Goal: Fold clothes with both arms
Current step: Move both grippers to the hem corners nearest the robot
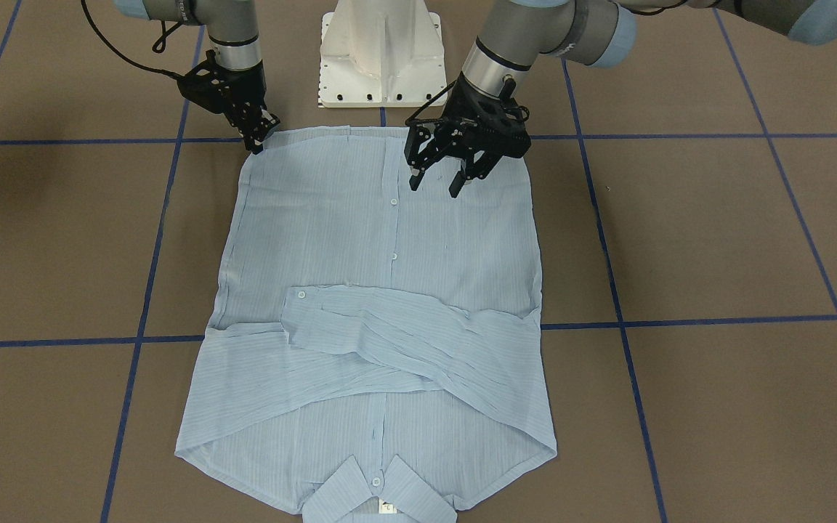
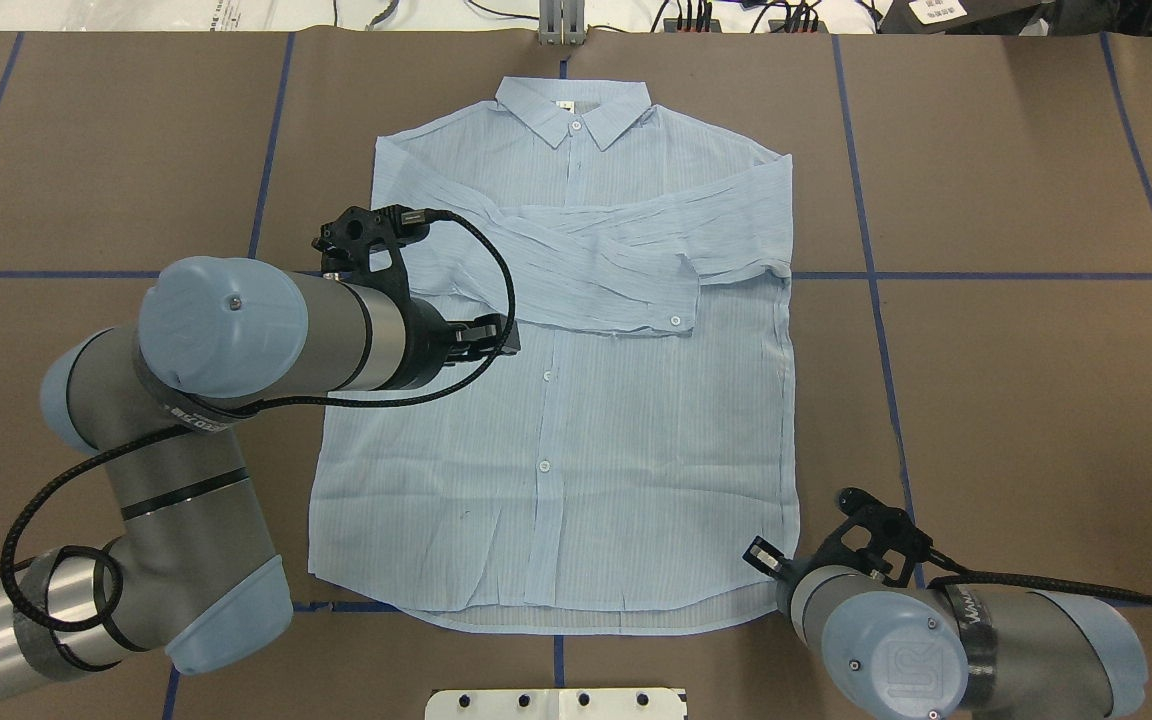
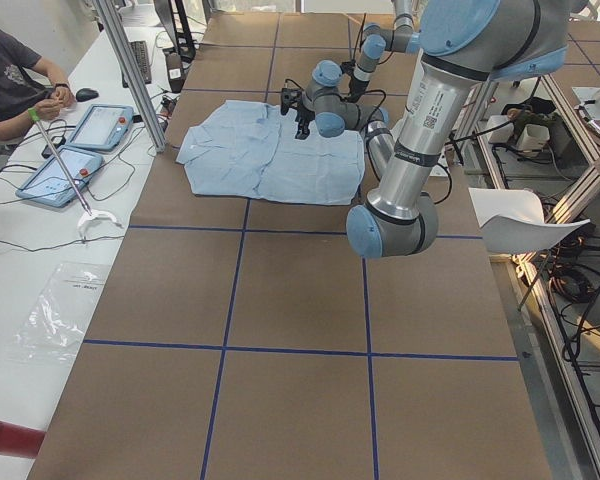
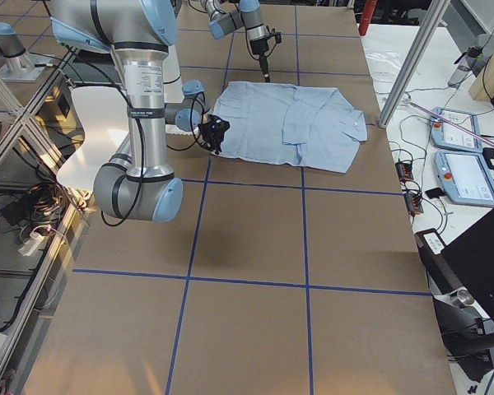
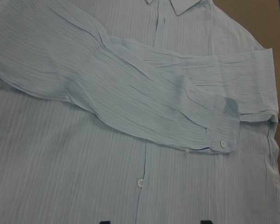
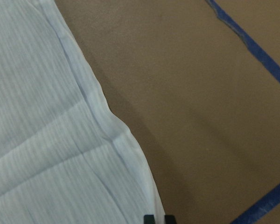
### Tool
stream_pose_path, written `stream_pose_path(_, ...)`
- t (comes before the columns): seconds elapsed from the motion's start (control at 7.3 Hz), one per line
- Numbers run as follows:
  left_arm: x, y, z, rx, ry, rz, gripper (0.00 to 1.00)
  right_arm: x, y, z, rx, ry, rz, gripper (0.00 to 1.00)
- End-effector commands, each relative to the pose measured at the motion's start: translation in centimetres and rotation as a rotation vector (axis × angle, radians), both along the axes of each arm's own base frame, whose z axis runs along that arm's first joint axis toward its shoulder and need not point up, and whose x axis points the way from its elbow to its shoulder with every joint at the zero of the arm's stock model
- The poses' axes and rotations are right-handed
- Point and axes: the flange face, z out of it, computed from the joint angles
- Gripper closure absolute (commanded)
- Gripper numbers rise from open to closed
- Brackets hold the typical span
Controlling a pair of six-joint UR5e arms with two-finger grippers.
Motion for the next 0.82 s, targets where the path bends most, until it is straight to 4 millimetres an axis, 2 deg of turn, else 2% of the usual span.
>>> stream_pose_path(0.0, 0.0, 0.4, 0.1, -0.054, 0.012, -0.010, 0.29, 0.6, -0.4, -0.4, -0.002, -0.009, 0.005, 1.00)
stream_pose_path(0.14, -0.5, 1.6, 2.6, -0.121, 0.000, -0.023, 0.29, 1.7, -0.4, -1.2, 0.003, -0.027, 0.000, 1.00)
stream_pose_path(0.27, 0.4, 6.2, 4.7, -0.188, -0.011, 0.011, 0.29, 2.3, -0.3, -0.6, 0.002, -0.016, -0.004, 1.00)
stream_pose_path(0.41, 1.2, 9.6, 6.6, -0.204, -0.041, -0.005, 0.31, 3.0, -0.2, -0.3, 0.000, -0.010, -0.006, 1.00)
stream_pose_path(0.68, 2.6, 11.3, 8.9, -0.226, -0.203, -0.021, 0.31, 4.4, 0.1, 0.6, -0.005, 0.009, -0.014, 1.00)
